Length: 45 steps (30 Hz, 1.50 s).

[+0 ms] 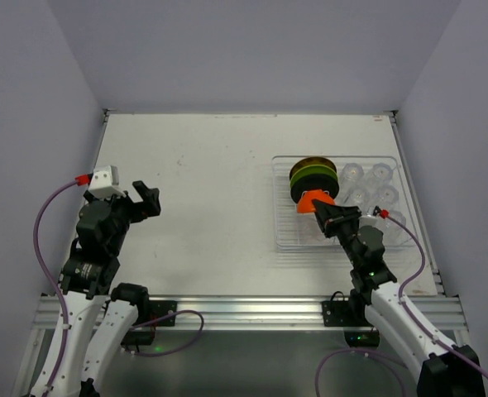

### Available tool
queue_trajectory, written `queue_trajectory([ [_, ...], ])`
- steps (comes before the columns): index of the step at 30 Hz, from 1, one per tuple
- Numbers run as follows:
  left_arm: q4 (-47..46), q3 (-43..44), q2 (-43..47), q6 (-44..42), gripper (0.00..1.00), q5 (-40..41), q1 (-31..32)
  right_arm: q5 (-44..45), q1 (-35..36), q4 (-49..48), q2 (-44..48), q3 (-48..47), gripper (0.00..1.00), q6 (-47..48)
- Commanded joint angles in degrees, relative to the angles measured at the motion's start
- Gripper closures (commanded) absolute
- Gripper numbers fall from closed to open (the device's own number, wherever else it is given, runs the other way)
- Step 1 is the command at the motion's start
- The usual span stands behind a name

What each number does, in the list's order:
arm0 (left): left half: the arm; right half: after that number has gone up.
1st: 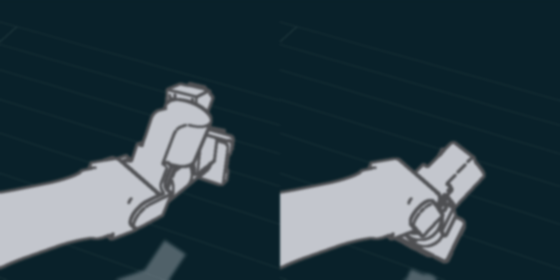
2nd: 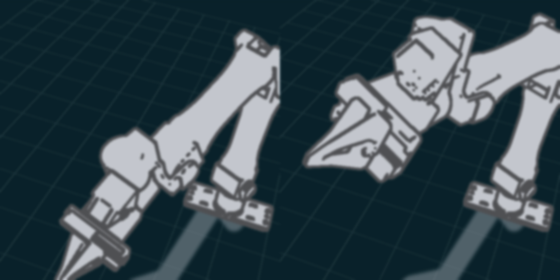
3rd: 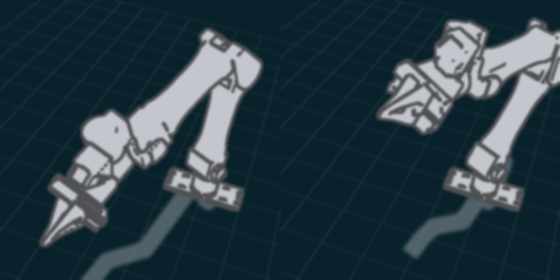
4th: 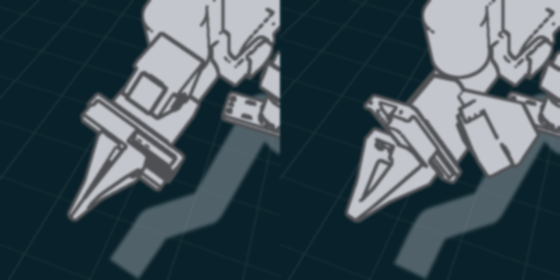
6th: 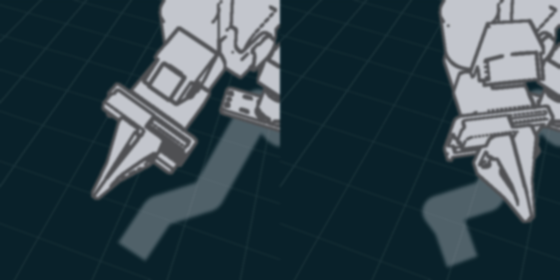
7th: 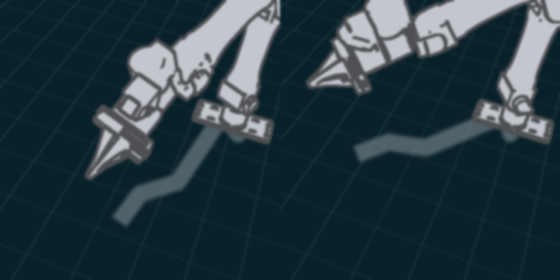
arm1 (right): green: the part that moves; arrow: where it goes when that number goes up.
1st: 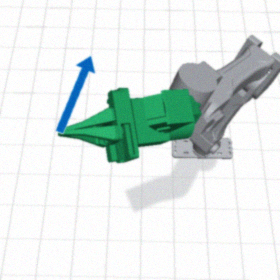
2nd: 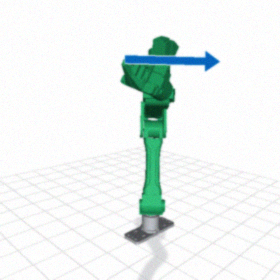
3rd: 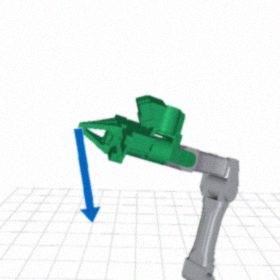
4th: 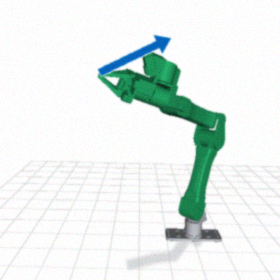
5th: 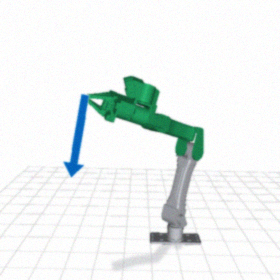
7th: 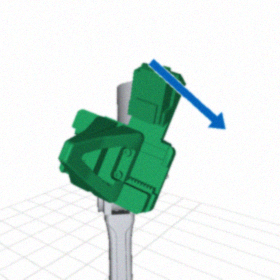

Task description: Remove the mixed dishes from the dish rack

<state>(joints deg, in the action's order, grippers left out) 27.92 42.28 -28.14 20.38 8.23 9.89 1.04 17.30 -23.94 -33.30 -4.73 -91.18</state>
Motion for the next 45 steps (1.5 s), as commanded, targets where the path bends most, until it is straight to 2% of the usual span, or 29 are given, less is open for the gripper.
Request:
queue_trajectory([
  [1,-1.12,-0.01,0.54,-0.08,0.0,0.74,0.57,-2.88,-0.07,-6.81,-0.1,-3.35,1.0,4.16],
  [8,-1.12,0.08,0.54,0.1,0.0,1.18,0.57,-4.38,-0.07,-10.77,-0.98,-2.83,1.0,7.68],
  [12,-1.03,0.08,0.54,0.1,0.0,1.35,0.57,-6.13,-0.07,-11.74,-0.45,-4.4,1.0,13.1],
  [23,1.33,3.32,-1.82,0.53,0.0,4.52,0.57,-16.4,0.1,-4.1,2.62,-12.4,1.0,36.65],
  [24,1.78,4.99,-2.96,0.54,0.0,4.43,0.57,-16.24,0.19,-0.09,2.8,-14.06,1.0,38.34],
  [26,1.87,5.97,-3.67,1.24,0.0,3.11,0.57,-14.76,0.1,3.1,3.24,-15.13,1.0,42.63],
  [31,1.26,11.4,-6.39,3.34,0.0,-3.47,0.57,-17.38,0.19,9.26,1.57,-19.43,1.0,49.33],
  [35,1.26,16.23,-11.3,3.79,0.0,-7.69,0.57,-19.49,1.06,11.81,0.7,-22.24,1.0,54.76],
  [36,1.34,17.21,-12.54,3.79,0.0,-9.01,0.57,-19.67,1.5,15.12,0.34,-23.47,1.0,56.62],
  [37,1.17,18.09,-14.03,3.7,0.0,-13.11,0.57,-19.58,2.2,16.81,-0.7,-24.7,1.0,58.38],
  [41,1.43,22.75,-24.91,3.88,0.0,-19.82,1.62,-13.88,10.01,23.15,-1.77,-28.92,1.0,68.21],
  [45,2.05,28.88,-33.1,4.14,0.0,-18.0,10.21,-8.34,17.4,26.83,-3.52,-32.18,1.0,74.11],
])
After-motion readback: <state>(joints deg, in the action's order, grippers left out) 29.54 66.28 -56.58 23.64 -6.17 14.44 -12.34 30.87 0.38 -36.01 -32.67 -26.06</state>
